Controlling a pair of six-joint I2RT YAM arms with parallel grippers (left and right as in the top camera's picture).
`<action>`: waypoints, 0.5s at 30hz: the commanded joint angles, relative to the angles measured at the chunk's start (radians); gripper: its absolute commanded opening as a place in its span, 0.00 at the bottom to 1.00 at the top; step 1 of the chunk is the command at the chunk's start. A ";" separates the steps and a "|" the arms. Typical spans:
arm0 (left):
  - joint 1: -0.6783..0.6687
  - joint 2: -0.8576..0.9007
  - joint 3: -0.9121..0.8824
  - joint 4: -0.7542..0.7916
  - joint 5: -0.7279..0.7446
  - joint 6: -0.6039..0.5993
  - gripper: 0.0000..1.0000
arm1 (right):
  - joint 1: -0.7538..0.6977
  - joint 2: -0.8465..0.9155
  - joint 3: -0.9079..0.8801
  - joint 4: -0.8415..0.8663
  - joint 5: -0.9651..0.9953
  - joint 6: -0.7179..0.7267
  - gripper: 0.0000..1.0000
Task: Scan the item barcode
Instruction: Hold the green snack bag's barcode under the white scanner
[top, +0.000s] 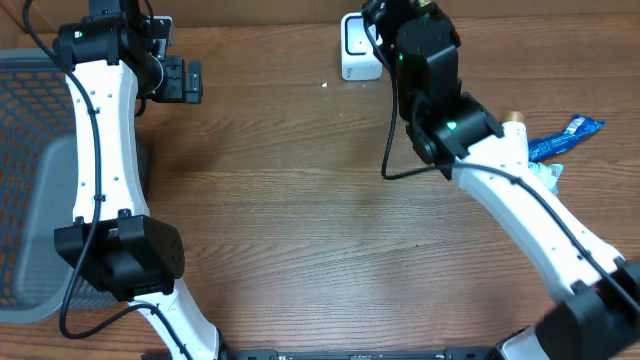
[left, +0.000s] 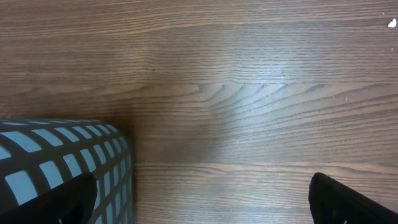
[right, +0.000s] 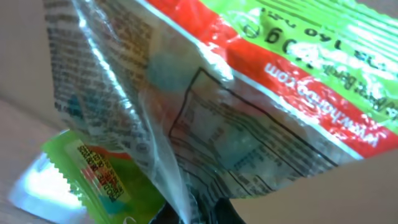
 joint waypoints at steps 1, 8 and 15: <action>-0.008 -0.035 0.017 0.000 -0.004 0.018 0.99 | -0.012 0.074 0.029 0.091 0.070 -0.515 0.04; -0.008 -0.035 0.017 0.000 -0.004 0.018 1.00 | -0.018 0.216 0.029 0.471 0.152 -0.914 0.04; -0.008 -0.035 0.017 0.000 -0.004 0.018 1.00 | -0.050 0.369 0.029 0.651 0.097 -0.935 0.04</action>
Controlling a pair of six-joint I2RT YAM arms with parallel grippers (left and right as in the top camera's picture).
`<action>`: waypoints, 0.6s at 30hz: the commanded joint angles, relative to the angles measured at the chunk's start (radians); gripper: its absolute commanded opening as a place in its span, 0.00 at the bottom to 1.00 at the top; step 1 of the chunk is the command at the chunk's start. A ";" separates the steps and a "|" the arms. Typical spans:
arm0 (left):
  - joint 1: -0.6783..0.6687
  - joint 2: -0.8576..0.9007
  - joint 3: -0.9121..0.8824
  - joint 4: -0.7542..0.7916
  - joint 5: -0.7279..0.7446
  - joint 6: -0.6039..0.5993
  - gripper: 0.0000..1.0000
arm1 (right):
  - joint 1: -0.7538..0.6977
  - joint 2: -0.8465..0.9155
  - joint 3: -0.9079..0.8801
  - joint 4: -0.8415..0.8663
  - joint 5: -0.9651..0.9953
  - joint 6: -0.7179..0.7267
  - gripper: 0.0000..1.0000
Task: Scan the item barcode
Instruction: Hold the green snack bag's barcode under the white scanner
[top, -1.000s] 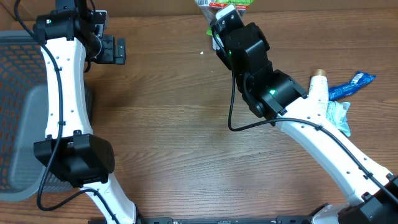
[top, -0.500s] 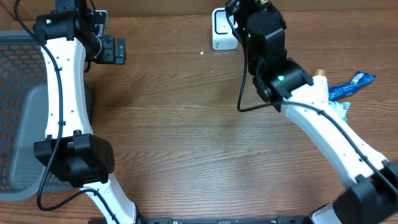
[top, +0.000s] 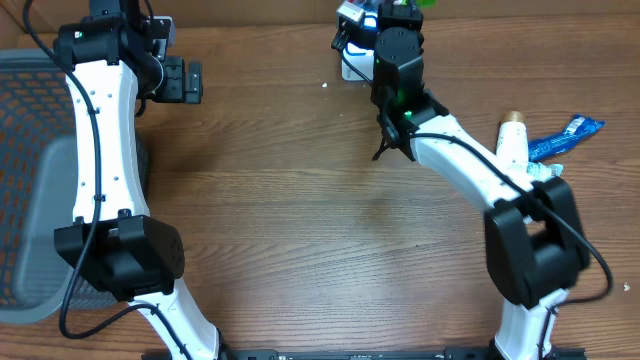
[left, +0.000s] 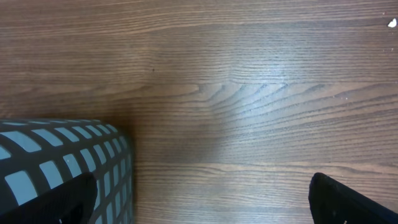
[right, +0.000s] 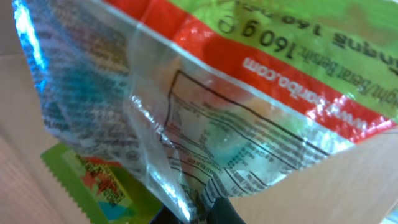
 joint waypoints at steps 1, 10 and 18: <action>-0.008 -0.035 0.017 -0.001 -0.003 0.018 0.99 | -0.034 0.078 0.031 0.126 -0.004 -0.060 0.04; -0.008 -0.035 0.017 -0.001 -0.003 0.018 0.99 | -0.082 0.219 0.031 0.230 -0.032 -0.061 0.04; -0.008 -0.035 0.017 -0.001 -0.003 0.018 1.00 | -0.101 0.248 0.035 0.233 -0.099 -0.067 0.04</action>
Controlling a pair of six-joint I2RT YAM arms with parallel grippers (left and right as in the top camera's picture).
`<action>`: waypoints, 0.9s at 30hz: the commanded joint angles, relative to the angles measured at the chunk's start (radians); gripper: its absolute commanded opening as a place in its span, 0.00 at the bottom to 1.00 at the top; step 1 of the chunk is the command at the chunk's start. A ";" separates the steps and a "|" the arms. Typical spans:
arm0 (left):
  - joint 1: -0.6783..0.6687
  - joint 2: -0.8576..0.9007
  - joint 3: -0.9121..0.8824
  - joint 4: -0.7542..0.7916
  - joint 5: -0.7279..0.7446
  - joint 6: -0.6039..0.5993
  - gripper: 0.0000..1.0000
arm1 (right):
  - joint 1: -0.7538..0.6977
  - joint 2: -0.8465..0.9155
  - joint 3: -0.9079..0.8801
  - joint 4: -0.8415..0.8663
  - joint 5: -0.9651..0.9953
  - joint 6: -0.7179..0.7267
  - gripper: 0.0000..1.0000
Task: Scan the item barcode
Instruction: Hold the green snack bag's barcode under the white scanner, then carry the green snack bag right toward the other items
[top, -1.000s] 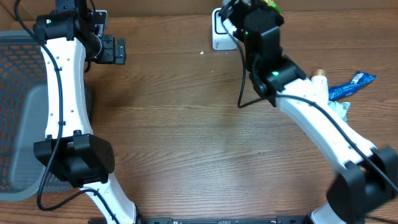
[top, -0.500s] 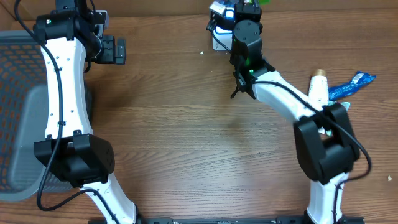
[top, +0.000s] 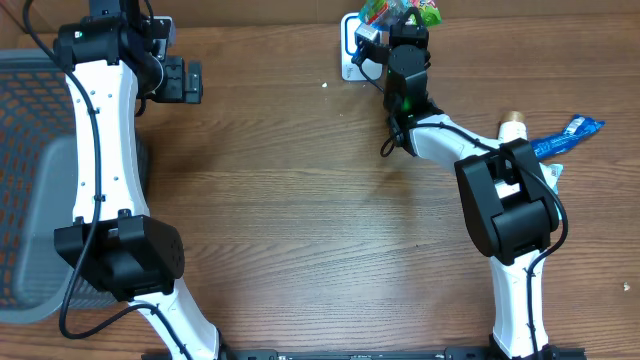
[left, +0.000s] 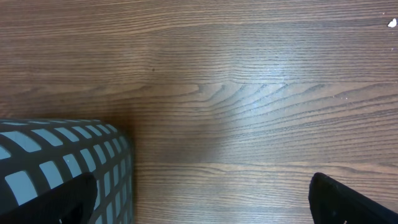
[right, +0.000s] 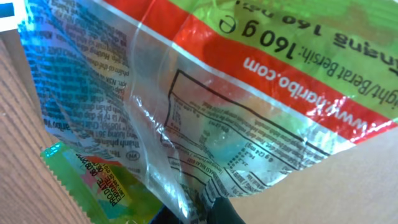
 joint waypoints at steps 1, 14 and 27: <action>-0.008 -0.035 0.017 0.000 -0.003 0.018 1.00 | -0.005 -0.002 0.034 0.020 -0.044 -0.004 0.04; -0.008 -0.035 0.017 0.000 -0.003 0.018 1.00 | -0.002 0.002 0.034 0.015 -0.058 -0.008 0.04; -0.008 -0.035 0.017 0.000 -0.003 0.018 1.00 | 0.006 0.002 0.034 -0.013 -0.064 -0.007 0.04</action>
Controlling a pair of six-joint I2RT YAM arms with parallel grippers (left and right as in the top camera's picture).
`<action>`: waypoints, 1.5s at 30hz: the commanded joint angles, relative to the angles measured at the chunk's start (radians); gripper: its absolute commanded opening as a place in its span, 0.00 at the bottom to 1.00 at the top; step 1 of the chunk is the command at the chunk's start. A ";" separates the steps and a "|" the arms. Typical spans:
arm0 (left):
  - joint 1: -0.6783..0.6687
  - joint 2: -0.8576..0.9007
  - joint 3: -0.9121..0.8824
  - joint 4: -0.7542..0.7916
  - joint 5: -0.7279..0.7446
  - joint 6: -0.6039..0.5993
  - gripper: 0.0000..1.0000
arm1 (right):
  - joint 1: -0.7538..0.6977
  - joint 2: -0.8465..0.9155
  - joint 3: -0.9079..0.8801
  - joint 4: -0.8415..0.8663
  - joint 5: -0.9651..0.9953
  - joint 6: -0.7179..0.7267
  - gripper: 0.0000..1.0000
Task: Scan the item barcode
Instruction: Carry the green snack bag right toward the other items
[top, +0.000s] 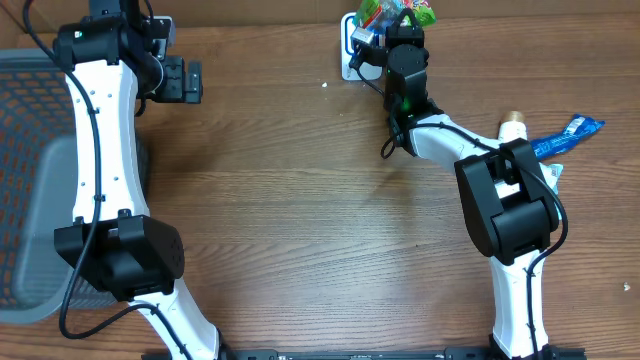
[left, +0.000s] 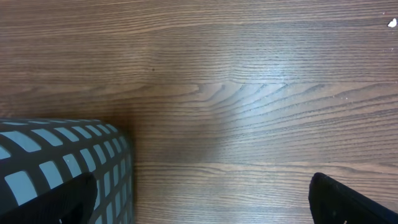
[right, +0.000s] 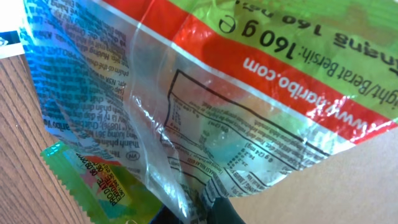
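A green, red and clear candy bag (right: 236, 93) fills the right wrist view, its printed back toward the camera. My right gripper (right: 199, 214) is shut on the bag's lower edge. Overhead, the bag (top: 398, 12) is held at the table's far edge, right over the white scanner (top: 352, 45). My left gripper (left: 199, 202) hangs open over bare wood at the far left, with nothing between its fingertips (left: 339, 199).
A grey mesh basket (top: 25, 170) stands at the left edge, its corner (left: 62, 168) under the left gripper. A blue wrapper (top: 565, 135), a bottle (top: 513, 128) and another packet (top: 548, 175) lie at the right side of the table.
The bag has shifted slightly in the right wrist view, with a white edge now at the upper left. Overhead, the right gripper stands a touch to the left. The left arm is unchanged.
My right gripper held the candy bag near the scanner, its arm stretched across the right of the table. Then it stood higher, at the scanner. Later the bag was at the far edge above the scanner, and it stays there now. The left arm never moved.
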 joint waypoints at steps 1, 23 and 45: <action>-0.008 -0.035 0.017 0.000 -0.004 0.018 1.00 | 0.006 0.002 0.034 0.013 -0.009 0.008 0.04; -0.008 -0.035 0.017 0.000 -0.004 0.018 1.00 | 0.149 -0.013 0.034 -0.079 -0.045 0.176 0.04; -0.008 -0.035 0.017 0.000 -0.004 0.018 1.00 | 0.125 -0.611 0.033 -1.266 -0.039 1.507 0.04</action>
